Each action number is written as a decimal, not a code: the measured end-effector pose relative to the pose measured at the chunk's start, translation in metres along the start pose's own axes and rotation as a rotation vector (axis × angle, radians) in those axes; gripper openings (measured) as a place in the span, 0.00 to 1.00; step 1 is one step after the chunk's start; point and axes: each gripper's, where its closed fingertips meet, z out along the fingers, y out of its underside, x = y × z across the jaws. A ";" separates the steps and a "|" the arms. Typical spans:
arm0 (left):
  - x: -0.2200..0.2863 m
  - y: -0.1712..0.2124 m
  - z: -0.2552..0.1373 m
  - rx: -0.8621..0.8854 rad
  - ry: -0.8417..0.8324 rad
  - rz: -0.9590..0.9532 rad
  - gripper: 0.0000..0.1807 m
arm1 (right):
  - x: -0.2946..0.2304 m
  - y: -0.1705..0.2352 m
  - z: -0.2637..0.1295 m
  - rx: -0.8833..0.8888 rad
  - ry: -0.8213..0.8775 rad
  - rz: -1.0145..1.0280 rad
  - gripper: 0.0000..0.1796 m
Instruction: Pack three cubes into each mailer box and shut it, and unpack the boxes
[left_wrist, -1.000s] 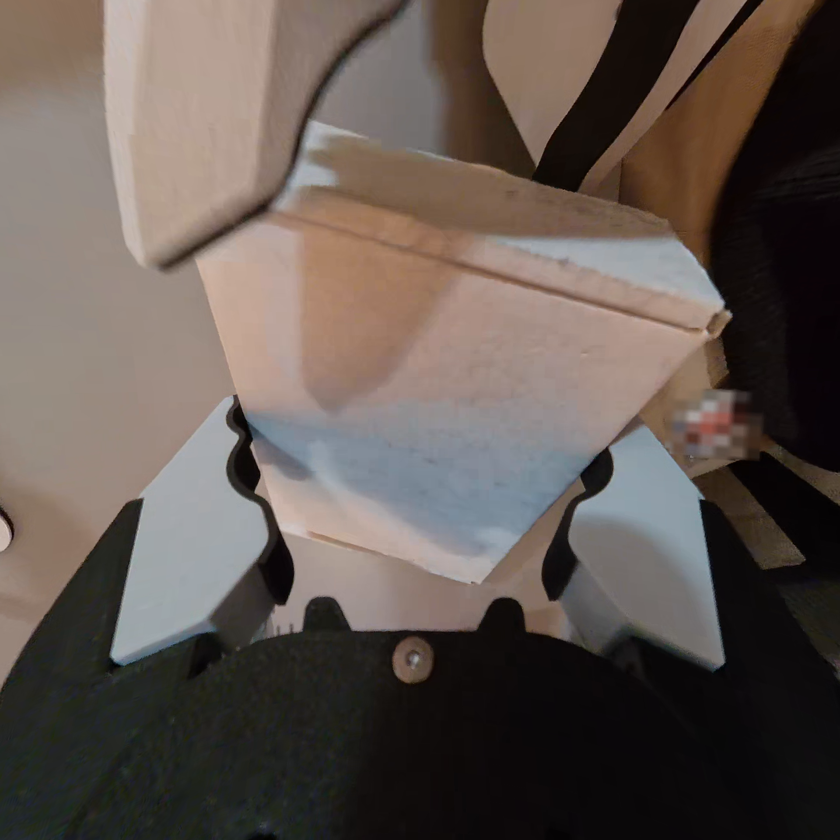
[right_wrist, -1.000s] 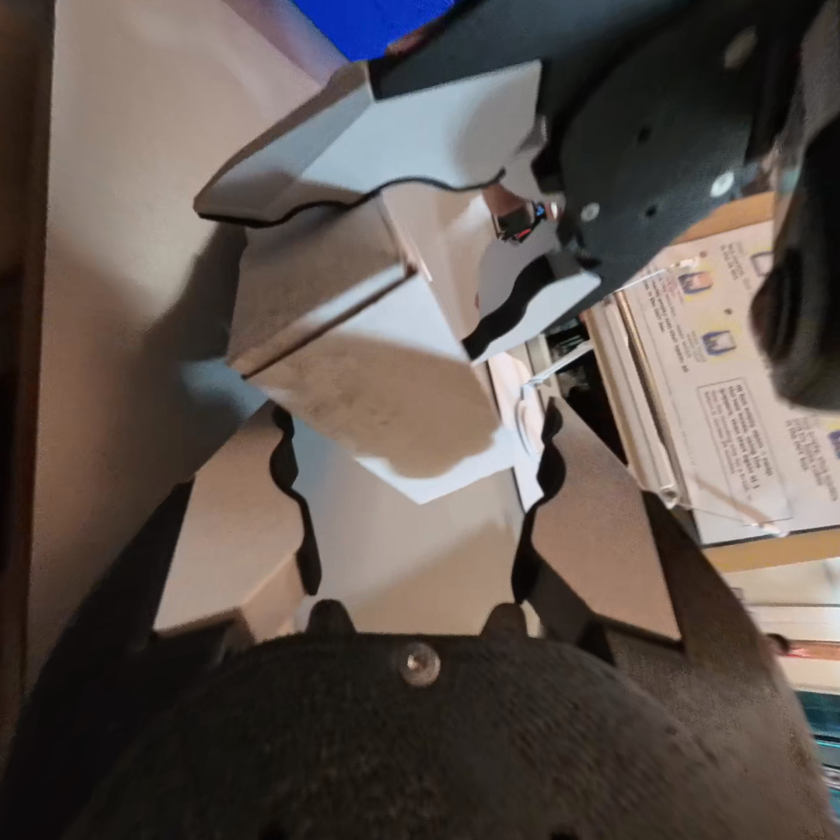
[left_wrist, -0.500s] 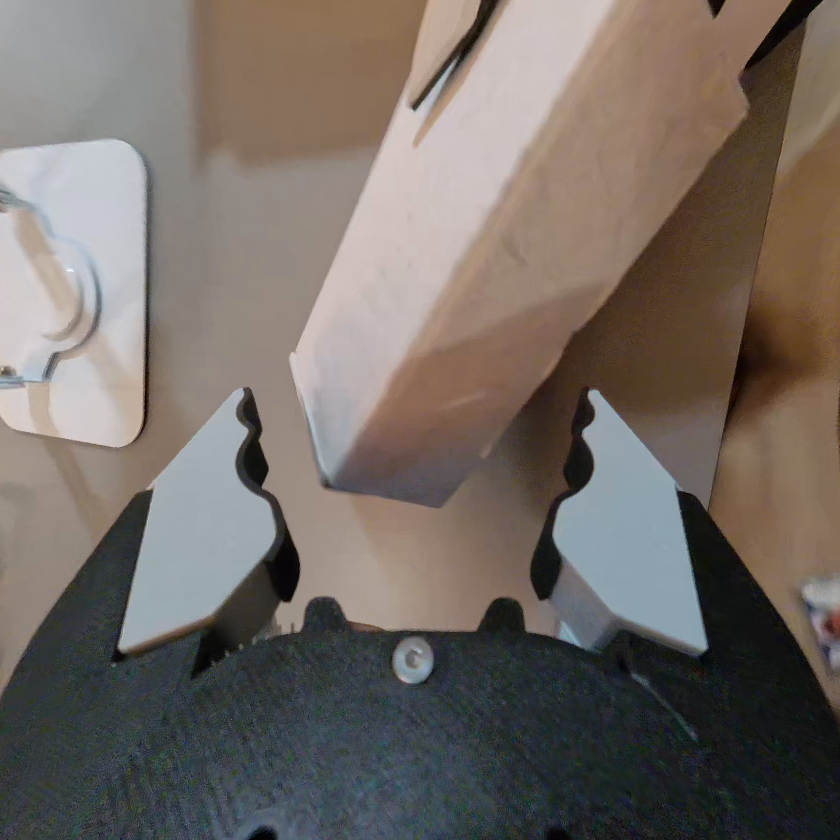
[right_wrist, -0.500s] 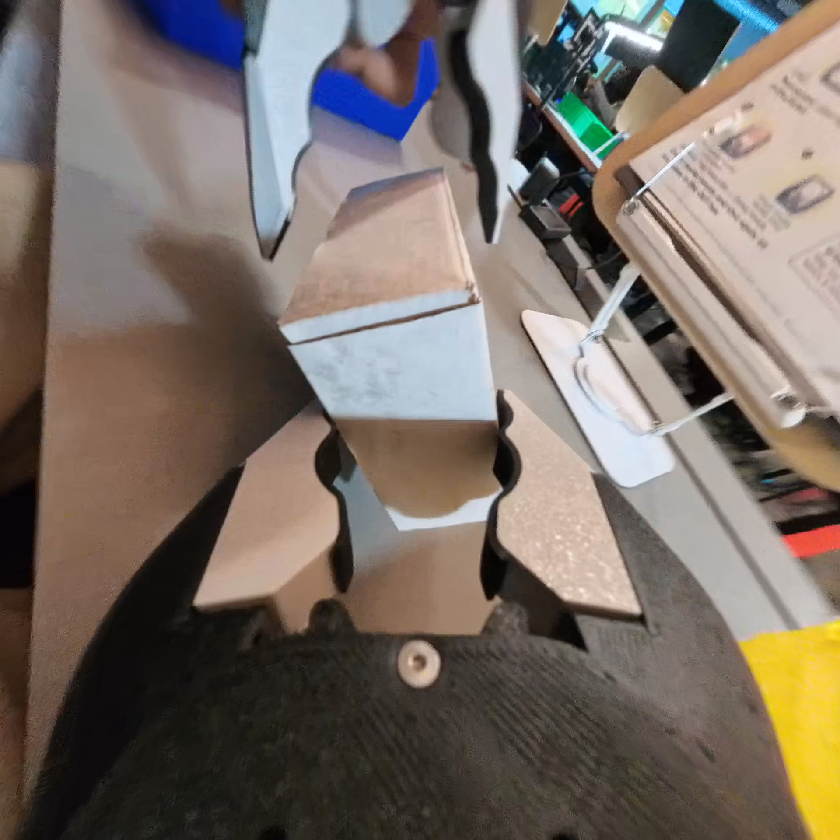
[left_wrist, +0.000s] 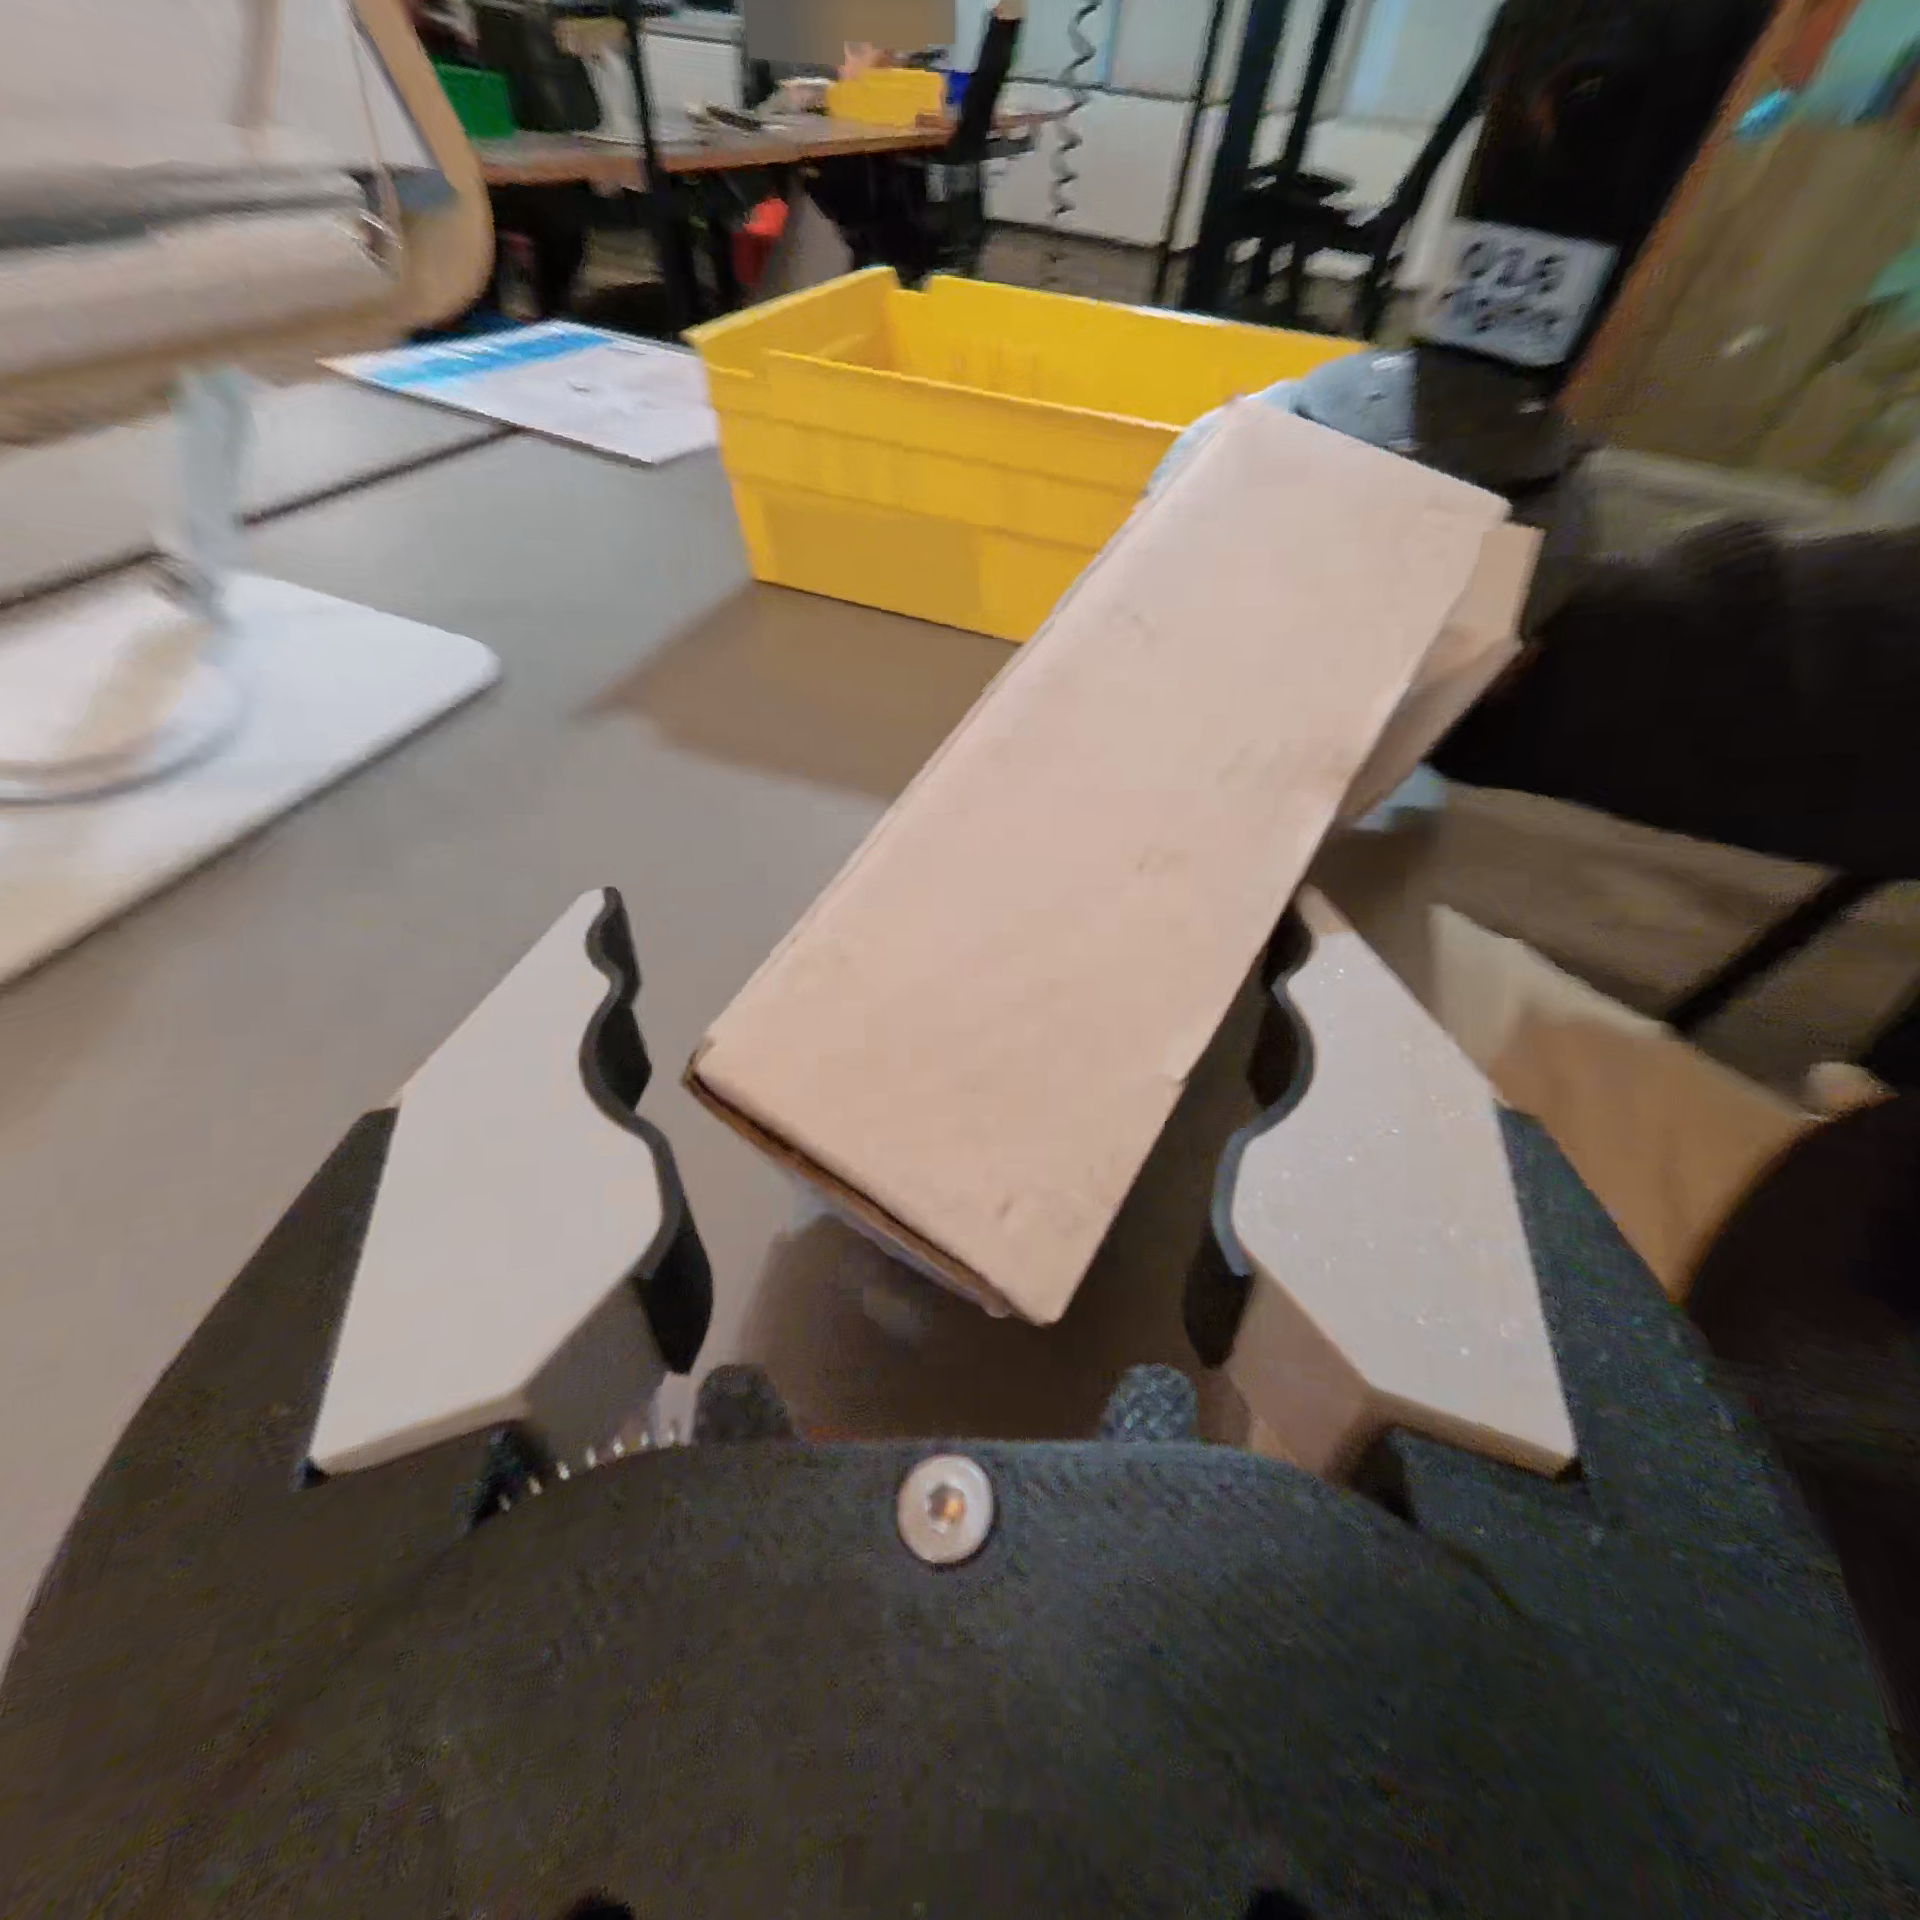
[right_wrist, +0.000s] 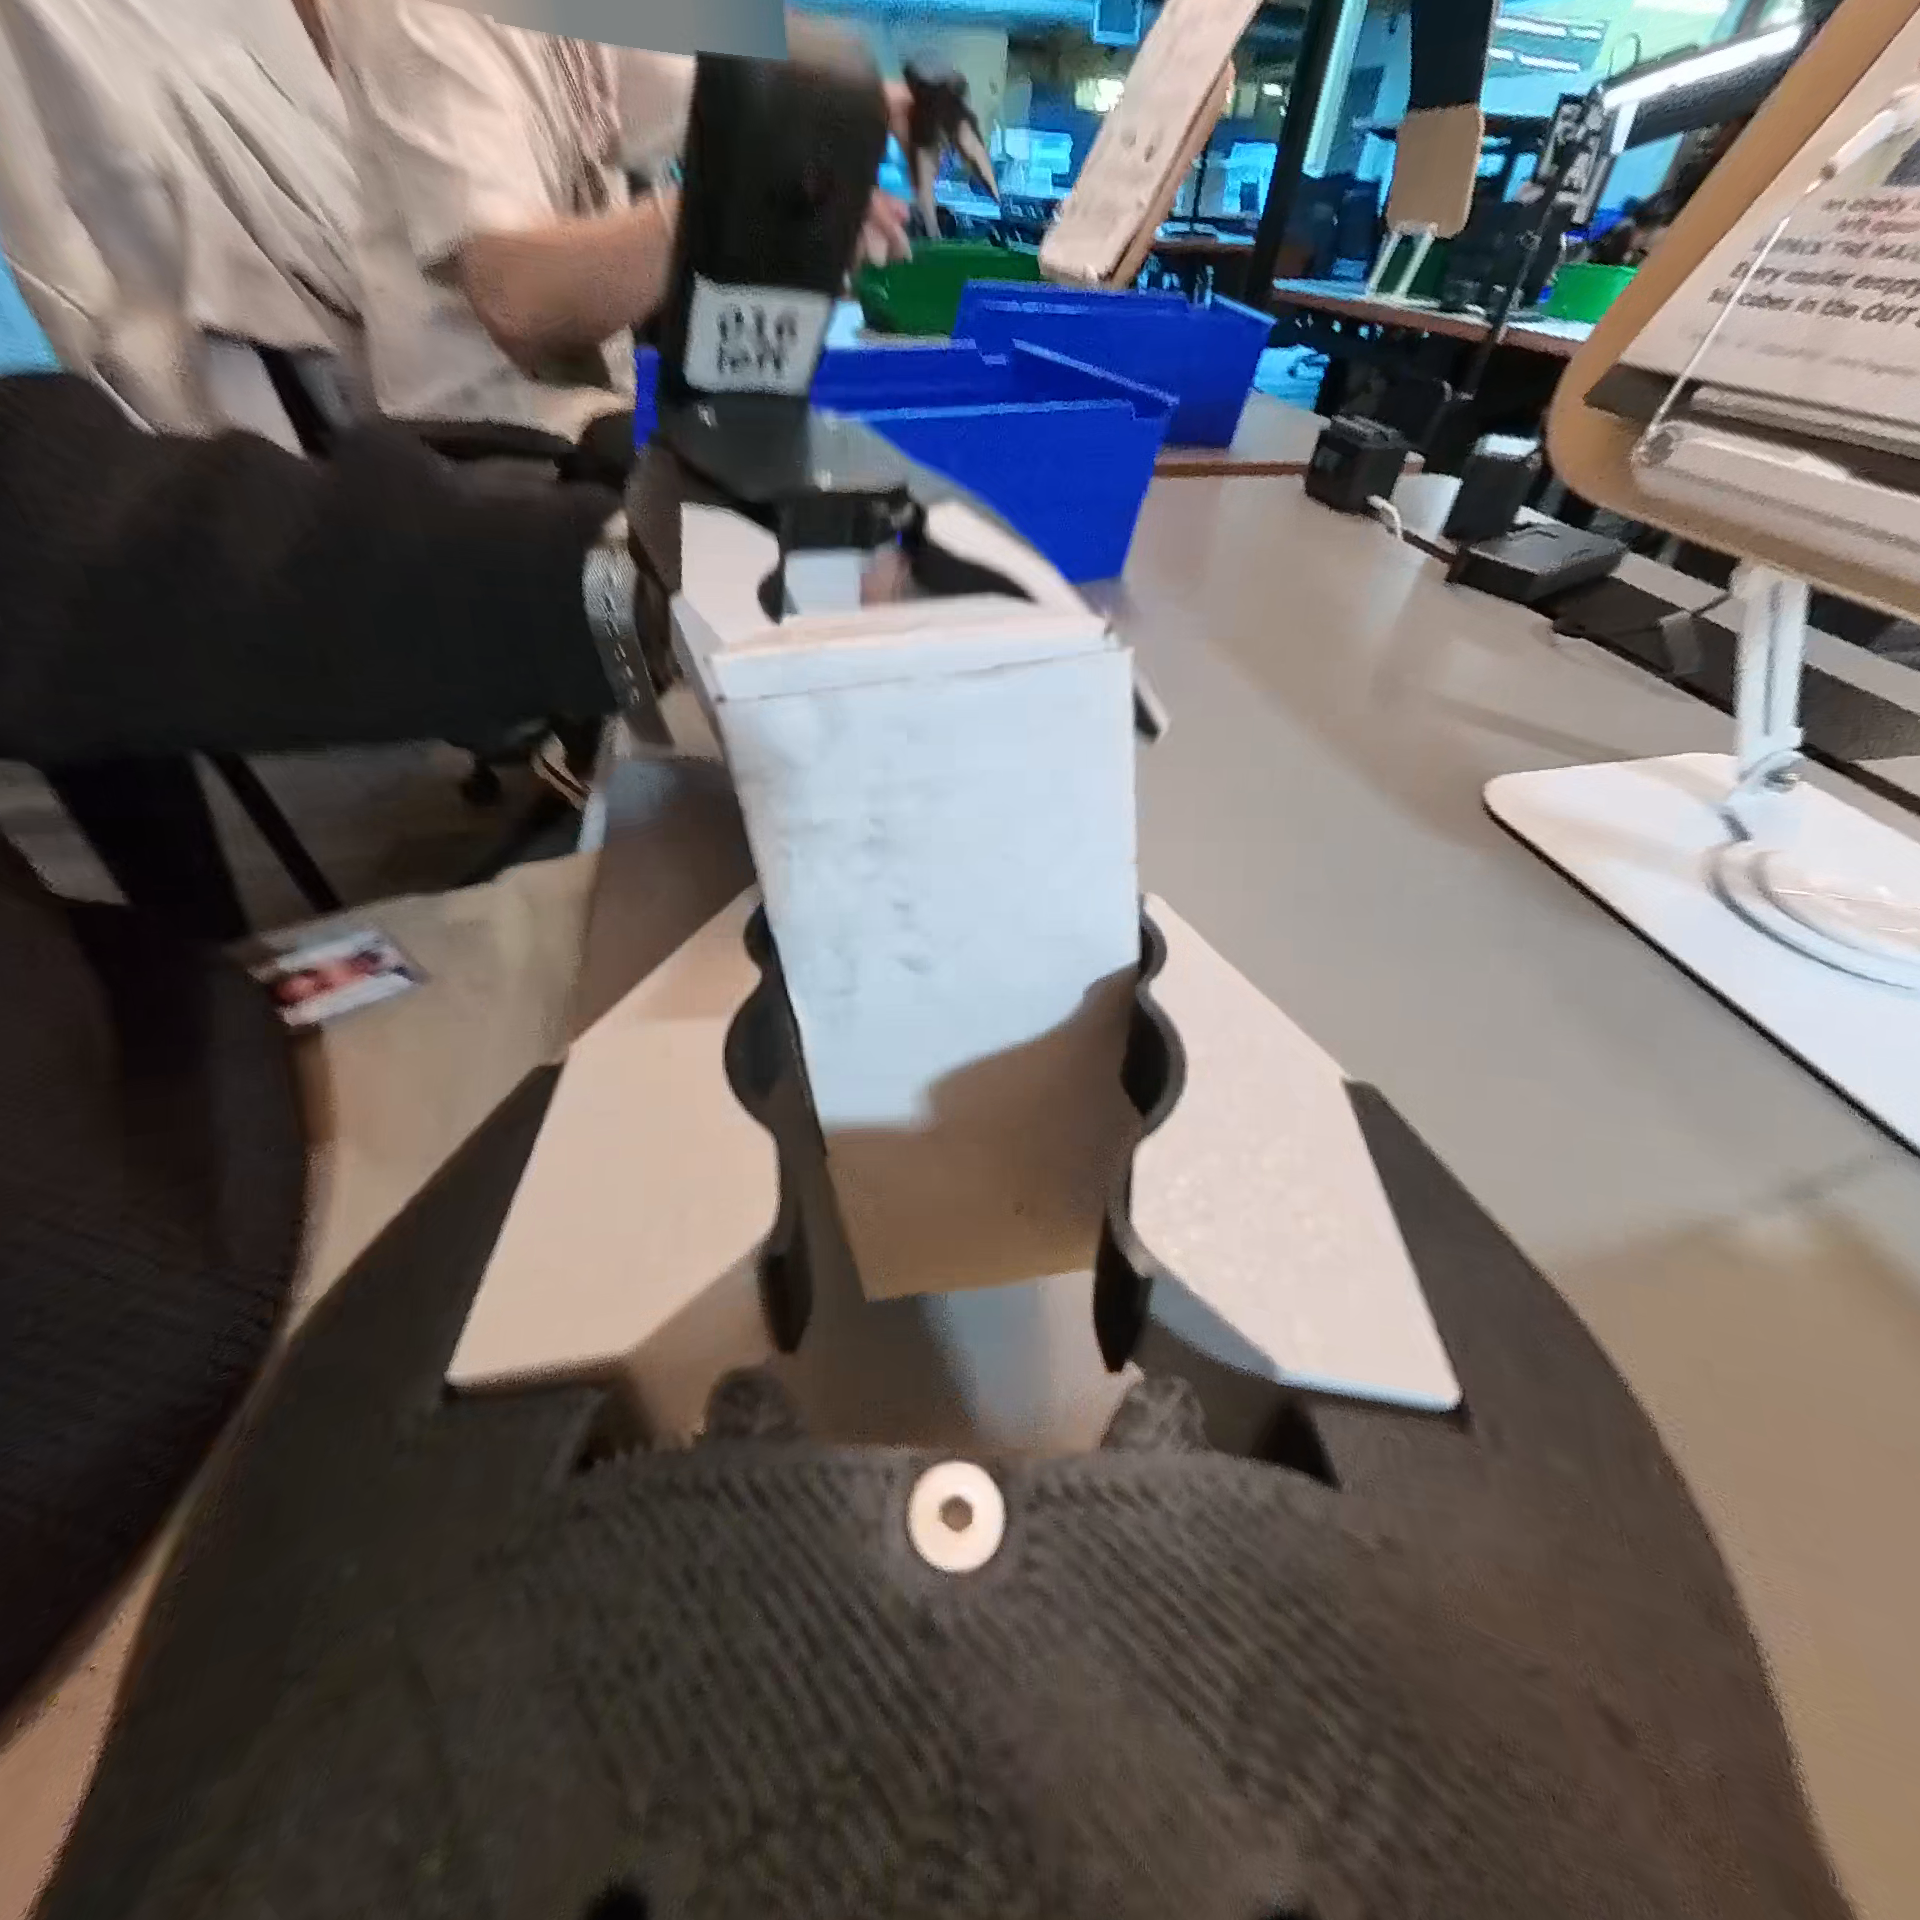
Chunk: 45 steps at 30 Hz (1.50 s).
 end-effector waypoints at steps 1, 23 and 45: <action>0.009 0.003 -0.002 0.014 0.054 -0.019 0.61 | -0.002 -0.004 0.000 0.021 -0.014 0.021 0.36; -0.005 -0.014 -0.013 0.149 -0.192 0.059 0.47 | 0.038 0.003 -0.013 -0.117 0.500 -0.142 0.42; 0.006 0.002 0.014 -0.023 -0.243 0.263 0.47 | -0.001 -0.020 0.000 -0.191 0.569 -0.633 0.23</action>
